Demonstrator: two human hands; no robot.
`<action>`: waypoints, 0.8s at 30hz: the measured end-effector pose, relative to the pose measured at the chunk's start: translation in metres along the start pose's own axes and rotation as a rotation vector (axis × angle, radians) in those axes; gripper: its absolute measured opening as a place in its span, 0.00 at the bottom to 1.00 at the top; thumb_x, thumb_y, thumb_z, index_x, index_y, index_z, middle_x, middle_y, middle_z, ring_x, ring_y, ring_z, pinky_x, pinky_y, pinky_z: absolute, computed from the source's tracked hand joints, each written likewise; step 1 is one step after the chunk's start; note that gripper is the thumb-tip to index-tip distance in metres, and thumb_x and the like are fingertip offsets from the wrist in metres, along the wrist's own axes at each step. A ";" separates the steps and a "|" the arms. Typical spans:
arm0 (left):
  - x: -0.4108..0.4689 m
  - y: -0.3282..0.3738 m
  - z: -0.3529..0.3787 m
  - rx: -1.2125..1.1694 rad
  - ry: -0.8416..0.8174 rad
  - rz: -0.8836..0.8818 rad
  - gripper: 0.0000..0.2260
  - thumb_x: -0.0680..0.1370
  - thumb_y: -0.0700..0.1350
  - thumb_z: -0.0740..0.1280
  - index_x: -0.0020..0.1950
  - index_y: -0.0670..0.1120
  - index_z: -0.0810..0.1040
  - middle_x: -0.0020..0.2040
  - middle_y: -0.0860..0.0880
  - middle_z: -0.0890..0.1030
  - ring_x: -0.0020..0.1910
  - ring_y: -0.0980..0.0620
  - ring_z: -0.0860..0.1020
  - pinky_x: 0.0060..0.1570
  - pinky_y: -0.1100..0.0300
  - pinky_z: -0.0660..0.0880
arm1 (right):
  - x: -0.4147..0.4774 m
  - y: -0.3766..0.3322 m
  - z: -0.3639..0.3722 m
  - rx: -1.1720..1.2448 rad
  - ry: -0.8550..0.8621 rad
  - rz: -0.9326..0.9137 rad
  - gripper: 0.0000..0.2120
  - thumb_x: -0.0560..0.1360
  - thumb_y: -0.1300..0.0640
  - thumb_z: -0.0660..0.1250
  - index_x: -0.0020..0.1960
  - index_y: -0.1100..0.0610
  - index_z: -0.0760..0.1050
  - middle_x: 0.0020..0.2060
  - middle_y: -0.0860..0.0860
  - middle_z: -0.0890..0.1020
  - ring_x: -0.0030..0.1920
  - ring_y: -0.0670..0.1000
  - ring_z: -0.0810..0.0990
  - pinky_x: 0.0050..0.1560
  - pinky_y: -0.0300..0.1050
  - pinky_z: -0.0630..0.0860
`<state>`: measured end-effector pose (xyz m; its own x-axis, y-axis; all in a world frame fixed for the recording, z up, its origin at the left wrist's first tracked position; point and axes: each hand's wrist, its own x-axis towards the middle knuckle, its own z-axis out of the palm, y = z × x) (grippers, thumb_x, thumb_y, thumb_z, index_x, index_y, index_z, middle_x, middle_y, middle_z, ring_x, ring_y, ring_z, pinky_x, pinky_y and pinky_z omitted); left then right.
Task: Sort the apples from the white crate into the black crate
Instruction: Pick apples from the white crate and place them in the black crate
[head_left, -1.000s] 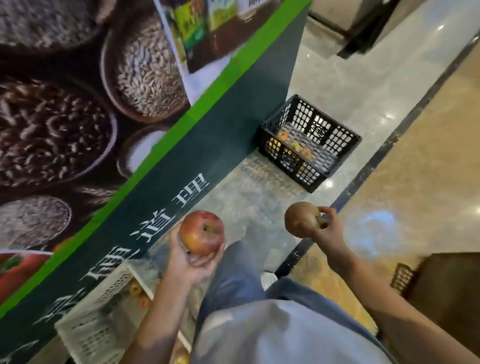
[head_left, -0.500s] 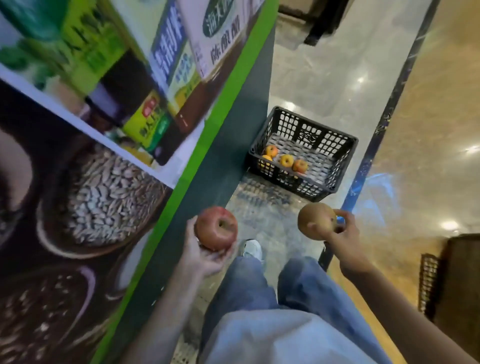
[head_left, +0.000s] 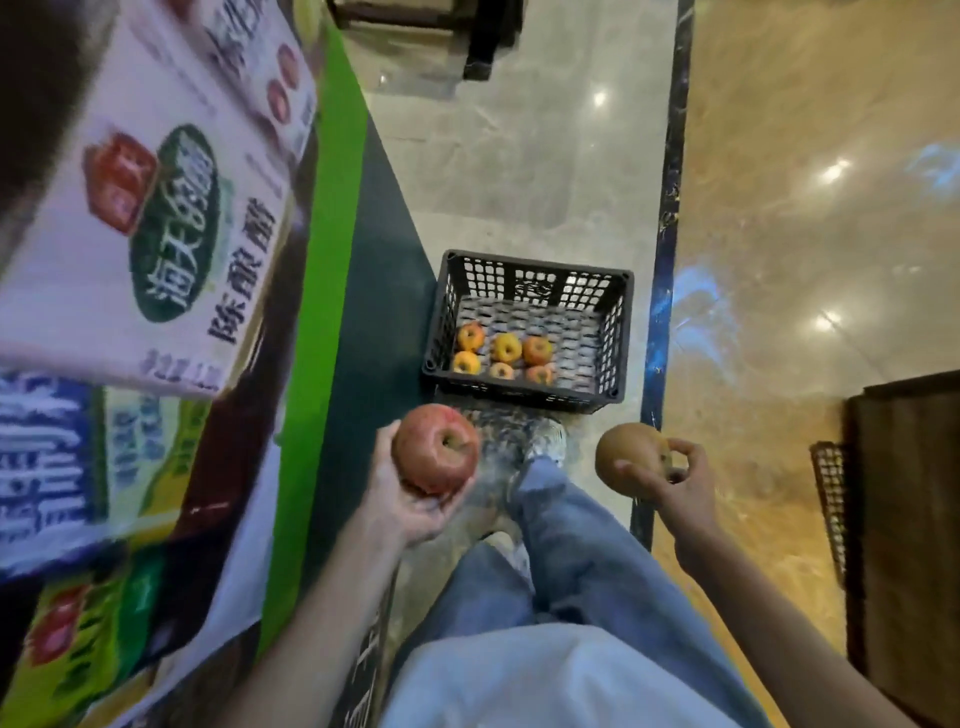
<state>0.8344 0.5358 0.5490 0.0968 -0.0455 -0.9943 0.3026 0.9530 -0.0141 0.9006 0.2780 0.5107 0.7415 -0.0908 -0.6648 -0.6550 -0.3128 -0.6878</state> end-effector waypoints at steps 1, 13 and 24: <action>0.004 0.007 0.011 0.013 0.006 -0.009 0.34 0.66 0.64 0.67 0.63 0.42 0.75 0.55 0.38 0.78 0.52 0.41 0.77 0.26 0.51 0.80 | 0.013 -0.008 0.003 -0.001 0.005 0.009 0.30 0.62 0.56 0.79 0.56 0.50 0.66 0.54 0.60 0.74 0.53 0.62 0.76 0.54 0.60 0.74; 0.132 0.104 0.163 0.132 0.085 0.033 0.28 0.68 0.61 0.69 0.63 0.47 0.75 0.55 0.40 0.79 0.54 0.40 0.78 0.37 0.46 0.81 | 0.204 -0.077 0.072 -0.106 0.000 -0.009 0.30 0.64 0.57 0.78 0.58 0.52 0.65 0.47 0.49 0.71 0.48 0.52 0.72 0.46 0.46 0.72; 0.412 0.211 0.245 0.248 0.096 -0.041 0.32 0.64 0.64 0.71 0.61 0.46 0.75 0.59 0.40 0.78 0.55 0.39 0.77 0.34 0.53 0.77 | 0.450 0.004 0.214 -0.290 -0.012 -0.118 0.33 0.62 0.54 0.79 0.61 0.54 0.65 0.52 0.50 0.72 0.52 0.51 0.71 0.49 0.45 0.67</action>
<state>1.1707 0.6448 0.1623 -0.0066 -0.0423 -0.9991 0.5286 0.8479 -0.0394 1.2005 0.4382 0.1464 0.8071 -0.0268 -0.5897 -0.4940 -0.5777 -0.6498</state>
